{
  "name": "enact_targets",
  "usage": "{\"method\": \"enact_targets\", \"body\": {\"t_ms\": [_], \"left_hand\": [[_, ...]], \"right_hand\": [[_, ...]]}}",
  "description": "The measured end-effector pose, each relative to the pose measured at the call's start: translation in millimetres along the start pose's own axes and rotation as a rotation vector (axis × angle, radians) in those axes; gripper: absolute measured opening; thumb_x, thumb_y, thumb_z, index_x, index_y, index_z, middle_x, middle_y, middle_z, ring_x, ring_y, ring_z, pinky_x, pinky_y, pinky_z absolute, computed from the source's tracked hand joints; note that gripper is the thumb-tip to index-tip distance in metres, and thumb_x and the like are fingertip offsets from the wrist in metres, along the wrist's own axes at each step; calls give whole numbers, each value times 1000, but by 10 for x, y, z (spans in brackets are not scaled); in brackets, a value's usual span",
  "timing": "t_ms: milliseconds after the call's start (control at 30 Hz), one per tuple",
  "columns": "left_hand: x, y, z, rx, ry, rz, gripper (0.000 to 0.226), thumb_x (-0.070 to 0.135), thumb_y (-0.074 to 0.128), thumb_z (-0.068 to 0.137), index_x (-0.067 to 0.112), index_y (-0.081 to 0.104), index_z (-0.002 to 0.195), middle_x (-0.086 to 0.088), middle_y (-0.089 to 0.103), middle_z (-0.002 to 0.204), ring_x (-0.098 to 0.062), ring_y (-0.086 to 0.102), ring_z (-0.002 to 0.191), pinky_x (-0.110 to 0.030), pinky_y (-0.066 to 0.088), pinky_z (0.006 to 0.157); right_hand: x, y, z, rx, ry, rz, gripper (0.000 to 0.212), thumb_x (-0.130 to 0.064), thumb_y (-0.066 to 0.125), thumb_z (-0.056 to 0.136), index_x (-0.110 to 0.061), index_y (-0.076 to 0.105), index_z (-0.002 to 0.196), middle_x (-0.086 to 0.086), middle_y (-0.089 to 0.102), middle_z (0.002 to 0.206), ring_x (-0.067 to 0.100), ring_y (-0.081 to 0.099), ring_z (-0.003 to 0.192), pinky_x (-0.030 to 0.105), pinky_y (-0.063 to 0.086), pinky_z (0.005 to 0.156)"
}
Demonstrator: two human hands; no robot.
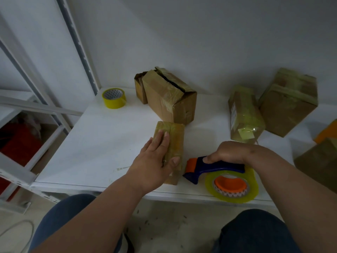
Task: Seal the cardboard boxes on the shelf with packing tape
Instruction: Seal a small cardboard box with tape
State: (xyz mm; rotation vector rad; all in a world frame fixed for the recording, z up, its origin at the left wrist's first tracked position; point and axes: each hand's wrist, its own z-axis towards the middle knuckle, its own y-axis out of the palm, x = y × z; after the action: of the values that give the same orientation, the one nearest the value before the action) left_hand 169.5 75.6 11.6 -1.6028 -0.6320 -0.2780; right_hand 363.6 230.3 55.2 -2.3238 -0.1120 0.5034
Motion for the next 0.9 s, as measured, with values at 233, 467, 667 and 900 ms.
{"method": "enact_targets", "body": {"t_ms": [233, 467, 667, 900], "left_hand": [[122, -99, -120, 215, -72, -185, 59, 53, 30, 97, 46, 7, 151, 14, -2, 163, -16, -6, 150, -51, 8, 119], [505, -210, -356, 145, -12, -526, 41, 40, 50, 98, 38, 48, 138, 20, 51, 128, 0, 48, 114, -16, 40, 91], [501, -235, -402, -143, -88, -1128, 33, 48, 66, 83, 24, 74, 105, -5, 72, 108, -24, 65, 105, -49, 48, 101], [392, -207, -429, -40, -205, -1231, 39, 35, 50, 98, 1, 69, 103, -20, 70, 104, -34, 66, 97, -58, 47, 99]], "right_hand": [[268, -18, -552, 375, -189, 123, 36, -55, 61, 83, -19, 64, 85, 1, 67, 78, 14, 64, 71, 24, 43, 60], [473, 339, -814, 743, -613, 7, 60, -81, 39, 75, -27, 62, 86, -12, 62, 67, 5, 59, 68, 25, 46, 54], [418, 580, -861, 835, -769, -1, 56, -75, 36, 85, -26, 63, 93, -15, 61, 75, 5, 54, 74, 21, 42, 63], [373, 638, -879, 867, -776, -48, 55, -72, 37, 87, -25, 63, 96, -19, 58, 78, 6, 55, 72, 18, 39, 65]]}}
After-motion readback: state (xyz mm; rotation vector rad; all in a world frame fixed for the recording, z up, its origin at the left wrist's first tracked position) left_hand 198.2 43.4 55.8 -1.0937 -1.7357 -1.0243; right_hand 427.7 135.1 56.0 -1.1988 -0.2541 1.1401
